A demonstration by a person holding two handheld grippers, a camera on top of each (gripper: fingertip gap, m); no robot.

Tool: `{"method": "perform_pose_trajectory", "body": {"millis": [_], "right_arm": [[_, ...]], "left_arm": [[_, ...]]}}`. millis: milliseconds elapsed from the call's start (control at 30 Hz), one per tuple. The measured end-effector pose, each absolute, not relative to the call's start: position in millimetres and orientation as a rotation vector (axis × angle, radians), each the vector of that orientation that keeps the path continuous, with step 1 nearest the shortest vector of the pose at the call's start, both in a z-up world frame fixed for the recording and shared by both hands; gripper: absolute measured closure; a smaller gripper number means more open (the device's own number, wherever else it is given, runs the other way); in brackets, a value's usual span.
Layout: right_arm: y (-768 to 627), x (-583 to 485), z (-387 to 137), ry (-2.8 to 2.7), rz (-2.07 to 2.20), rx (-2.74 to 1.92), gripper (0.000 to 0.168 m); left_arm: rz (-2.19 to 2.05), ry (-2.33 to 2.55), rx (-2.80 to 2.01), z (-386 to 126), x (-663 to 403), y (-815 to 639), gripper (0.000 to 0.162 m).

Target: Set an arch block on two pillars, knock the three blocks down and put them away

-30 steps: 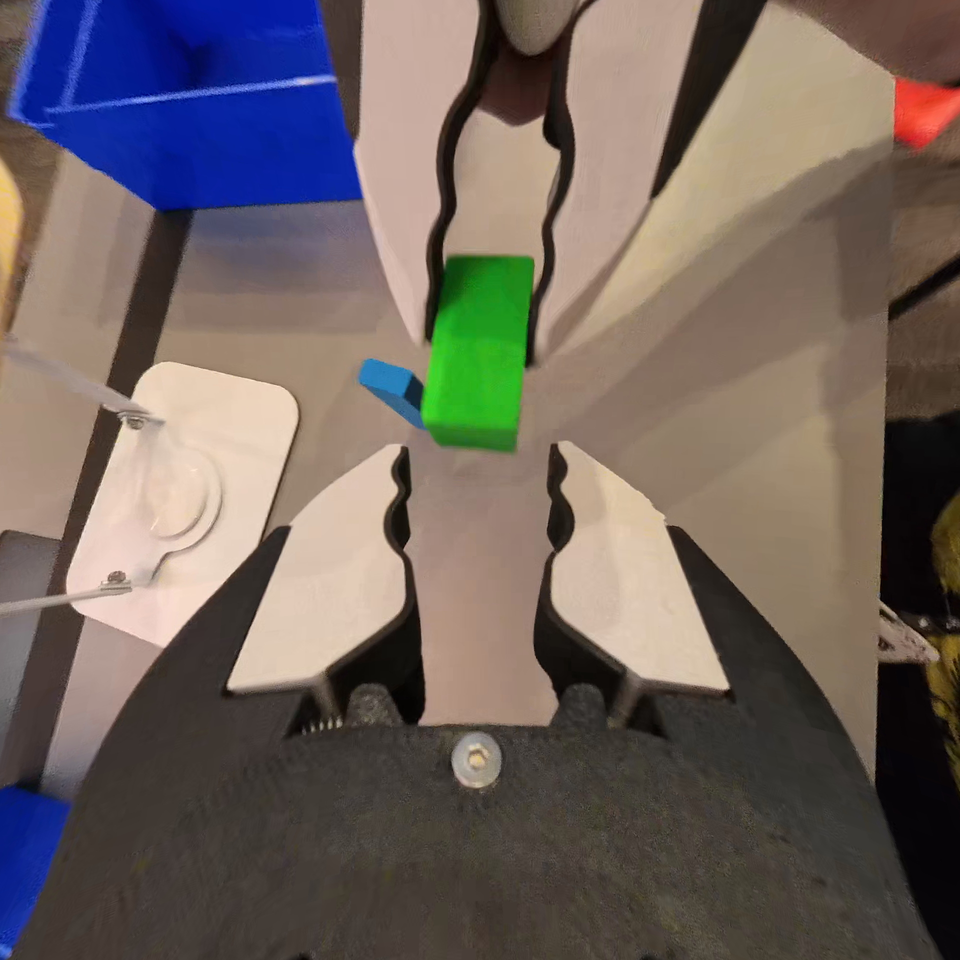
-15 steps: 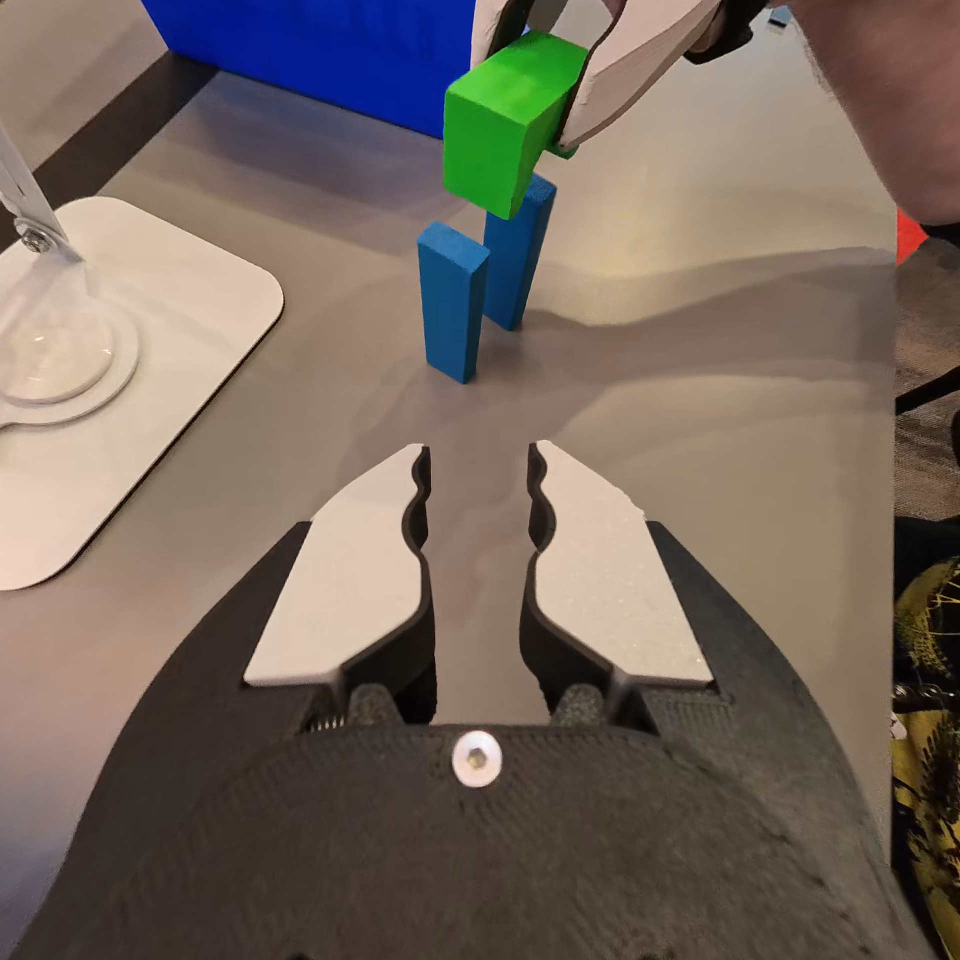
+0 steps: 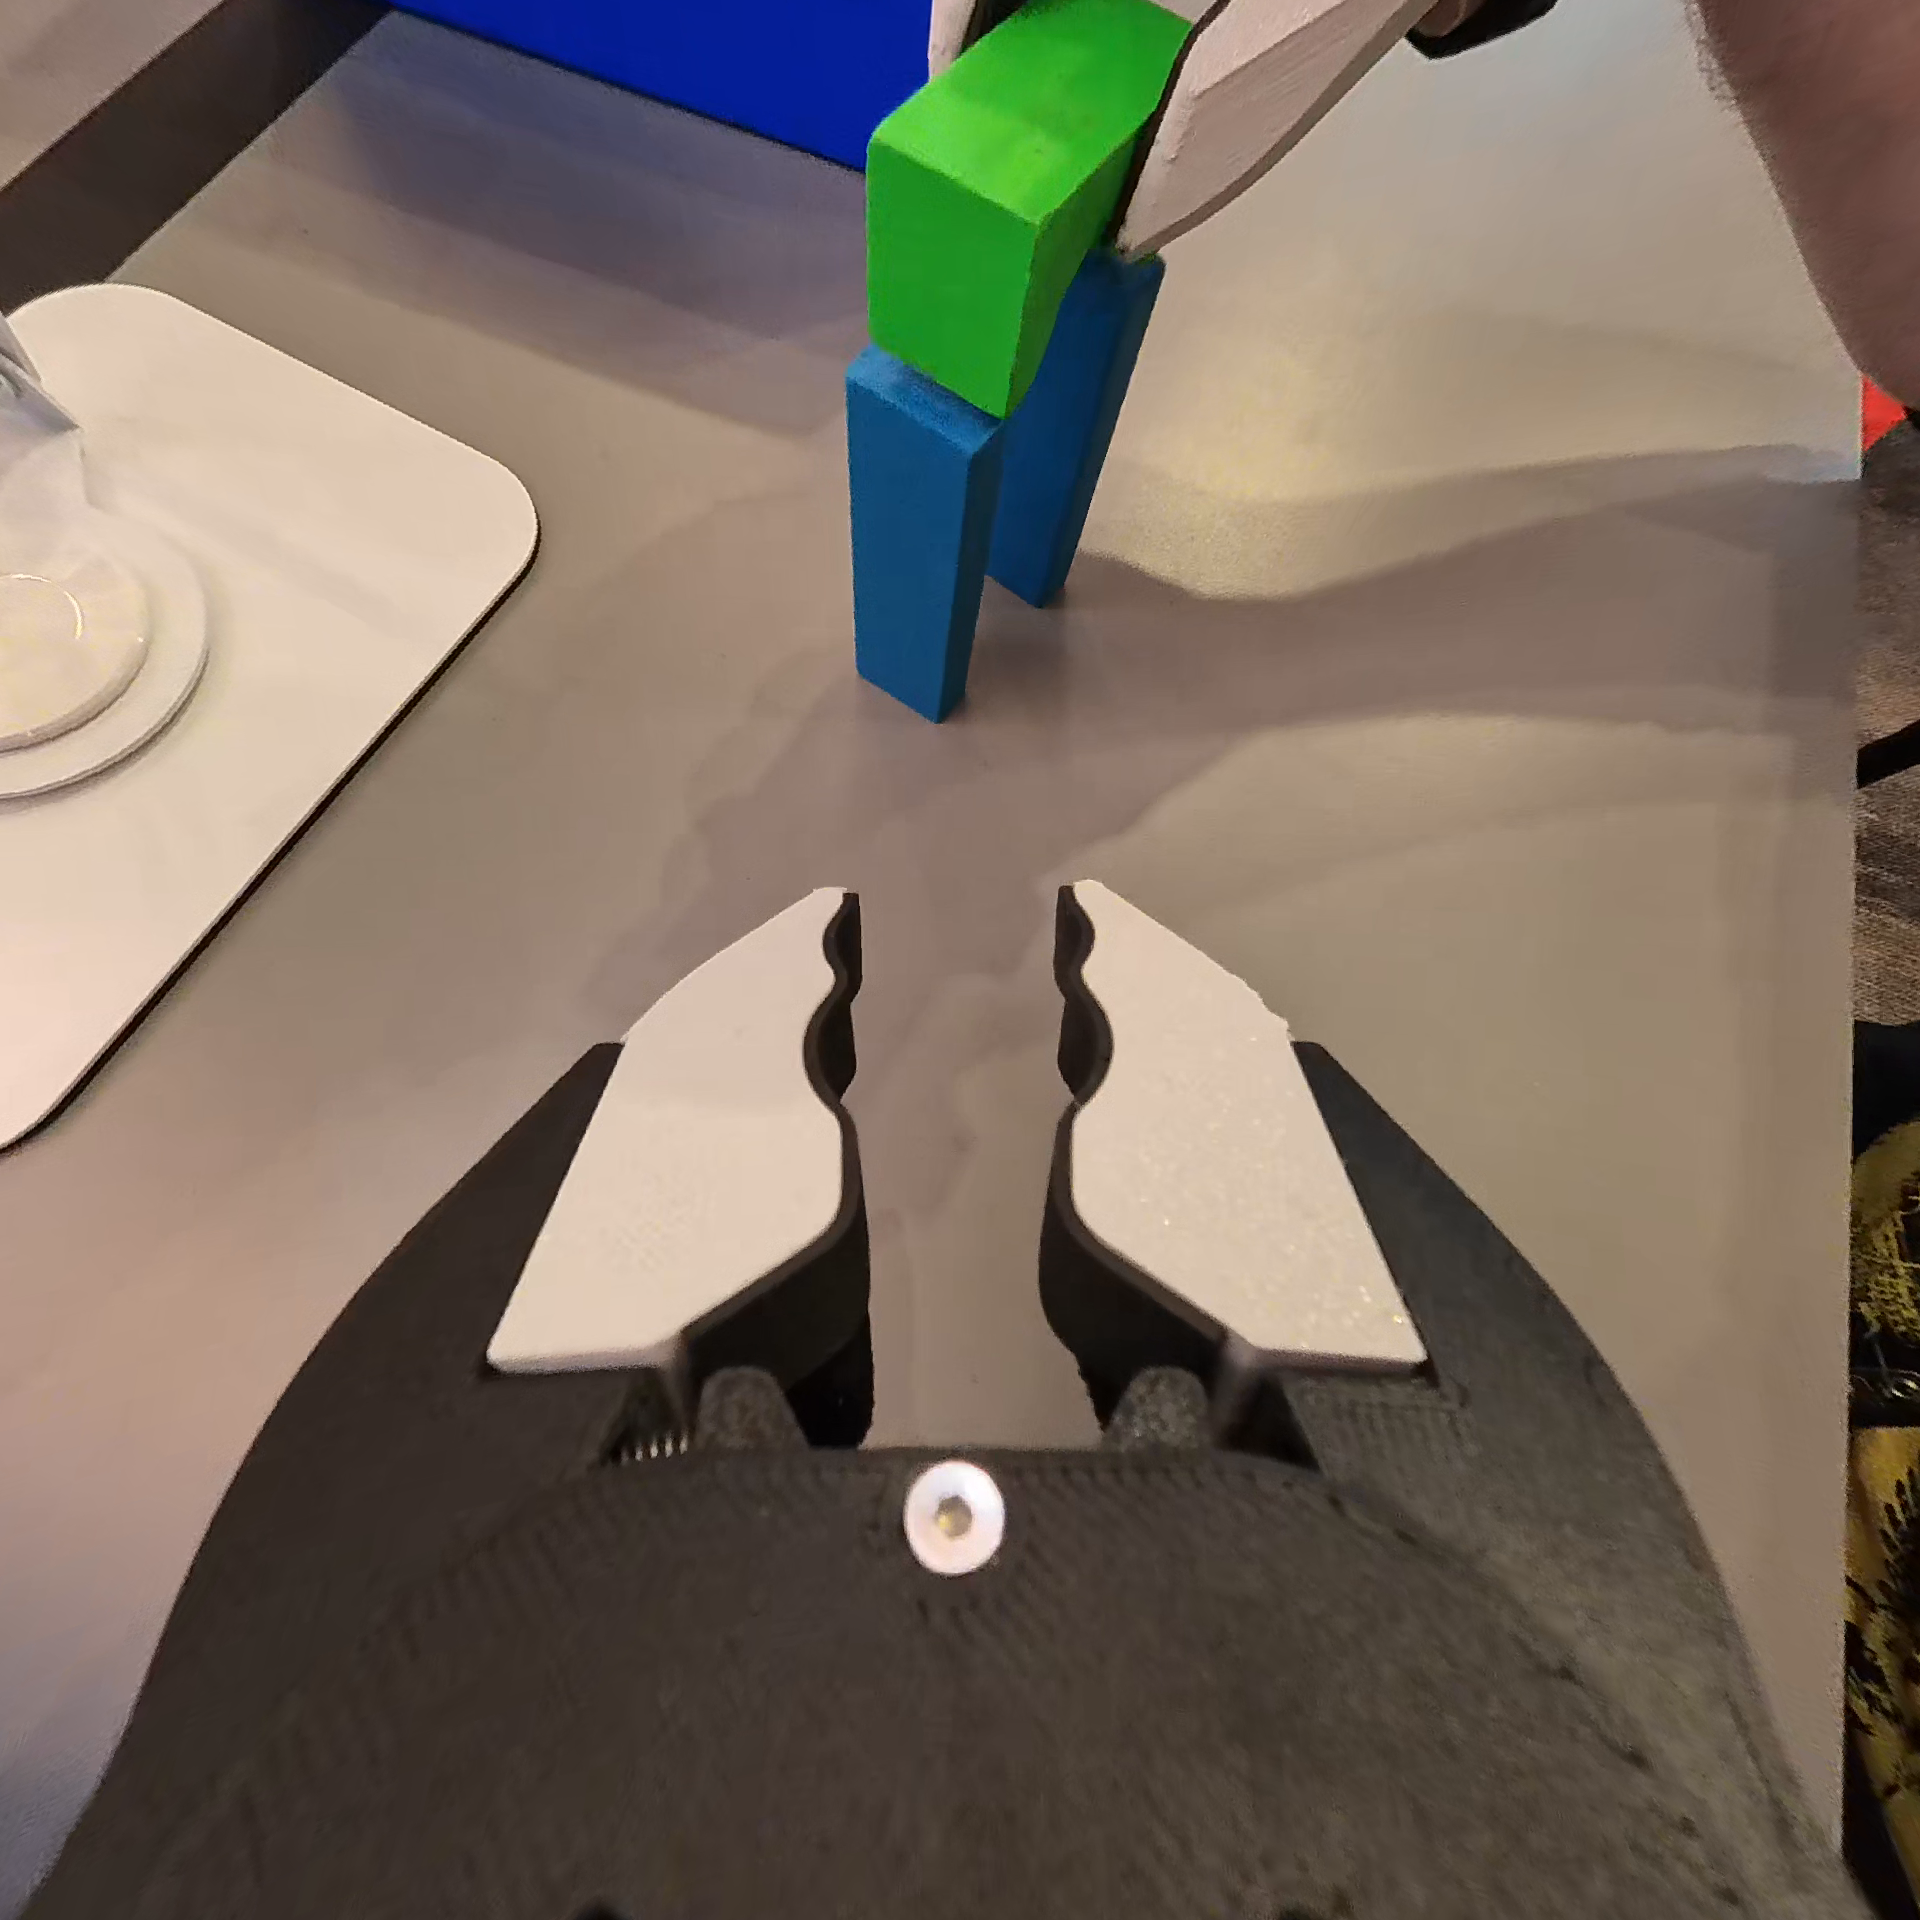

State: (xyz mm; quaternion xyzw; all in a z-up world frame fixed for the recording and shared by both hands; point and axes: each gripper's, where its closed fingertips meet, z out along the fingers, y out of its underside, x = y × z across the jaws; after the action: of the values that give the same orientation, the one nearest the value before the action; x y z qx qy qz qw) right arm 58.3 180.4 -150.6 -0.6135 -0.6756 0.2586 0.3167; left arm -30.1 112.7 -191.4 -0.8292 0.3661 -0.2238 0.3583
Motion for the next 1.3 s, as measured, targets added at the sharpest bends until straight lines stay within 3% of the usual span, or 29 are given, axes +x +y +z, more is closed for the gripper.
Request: {"method": "perform_pose_trajectory", "body": {"millis": [167, 400, 533, 700, 800, 1100, 1300], "right_arm": [[180.1, 57.3, -153.8, -1.79, 0.678, -1.611, 0.134], [182.1, 62.3, -143.1, -1.739, 0.693, -1.605, 0.116], [181.1, 80.0, -120.1, -1.621, 0.718, -1.573, 0.114], [187.3, 125.4, -125.8, -1.424, 0.669, -1.634, 0.144], [192.9, 149.9, -153.9, -1.339, 0.624, -1.711, 0.168], [243.2, 201.1, -225.2, -1.047, 0.033, -1.875, 0.168], [242.9, 194.0, -242.6, -1.059, 0.082, -1.935, 0.168]], "left_arm": [[-0.582, 0.949, -2.144, -193.4, -29.5, 112.4, 0.126], [-0.579, 0.962, -2.152, -196.4, -29.2, 111.0, 0.126], [-0.57, 0.938, -2.123, -189.8, -34.5, 110.3, 0.13], [-0.467, 0.896, -2.078, -192.2, -54.5, 108.4, 0.162], [-0.375, 0.812, -2.091, -202.9, -76.0, 112.1, 0.162], [-0.166, 0.556, -2.195, -240.6, -137.3, 117.7, 0.162], [-0.148, 0.507, -2.234, -246.7, -144.6, 119.7, 0.162]]}}
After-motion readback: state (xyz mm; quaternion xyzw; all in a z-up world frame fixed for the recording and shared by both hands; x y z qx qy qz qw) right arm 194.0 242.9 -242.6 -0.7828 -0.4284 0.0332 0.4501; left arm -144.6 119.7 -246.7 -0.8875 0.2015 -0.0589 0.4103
